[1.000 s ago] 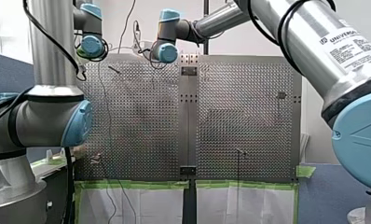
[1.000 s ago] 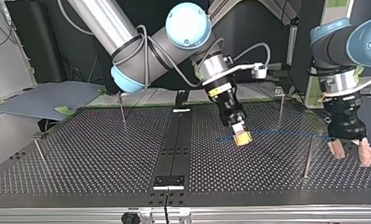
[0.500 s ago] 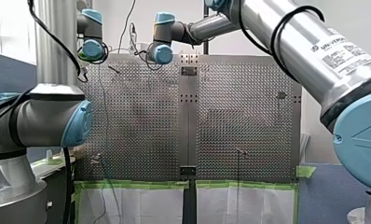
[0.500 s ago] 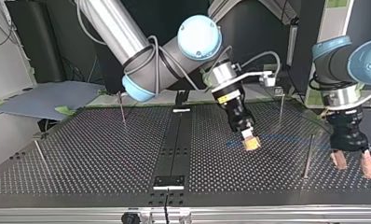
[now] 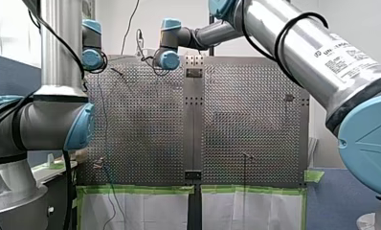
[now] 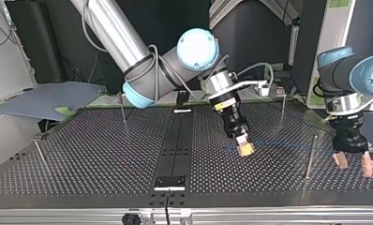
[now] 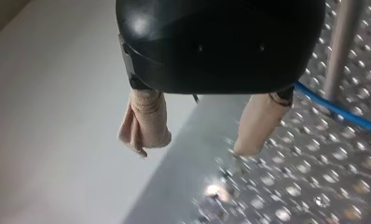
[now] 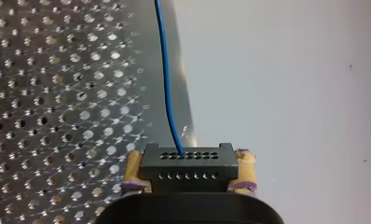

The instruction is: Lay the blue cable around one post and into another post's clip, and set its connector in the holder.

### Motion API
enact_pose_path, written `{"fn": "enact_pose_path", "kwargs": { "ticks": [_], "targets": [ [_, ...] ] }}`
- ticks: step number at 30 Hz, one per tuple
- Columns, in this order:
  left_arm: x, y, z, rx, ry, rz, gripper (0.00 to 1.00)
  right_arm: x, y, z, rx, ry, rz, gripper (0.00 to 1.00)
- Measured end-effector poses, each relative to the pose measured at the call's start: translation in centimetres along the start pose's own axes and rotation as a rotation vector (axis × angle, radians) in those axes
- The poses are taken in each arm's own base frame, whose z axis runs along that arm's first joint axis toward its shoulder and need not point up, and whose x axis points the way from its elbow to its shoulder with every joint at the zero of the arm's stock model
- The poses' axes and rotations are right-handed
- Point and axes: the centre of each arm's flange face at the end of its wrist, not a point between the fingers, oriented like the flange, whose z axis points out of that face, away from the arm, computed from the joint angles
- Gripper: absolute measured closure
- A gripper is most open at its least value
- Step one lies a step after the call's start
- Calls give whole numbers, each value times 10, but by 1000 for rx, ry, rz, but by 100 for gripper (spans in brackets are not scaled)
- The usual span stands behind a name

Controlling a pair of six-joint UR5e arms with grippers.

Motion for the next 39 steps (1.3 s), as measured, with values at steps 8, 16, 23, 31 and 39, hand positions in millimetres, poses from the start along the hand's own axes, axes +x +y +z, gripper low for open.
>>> {"fn": "enact_pose_path", "kwargs": {
  "ticks": [8,16,23,31,39],
  "targets": [
    [11,15,8,-8,25,-2,0,-9,15,3,-30,-11,6,98],
    [25,26,11,-10,47,-21,0,-15,40,4,-72,-55,-6,98],
    [35,28,7,4,61,-39,0,-31,60,-2,-114,-131,-25,98],
    [44,32,2,8,75,-59,0,-55,87,-14,-188,-188,-46,98],
    [52,29,-2,36,75,-114,0,-48,113,-24,-289,-142,-49,98]
  ]
}}
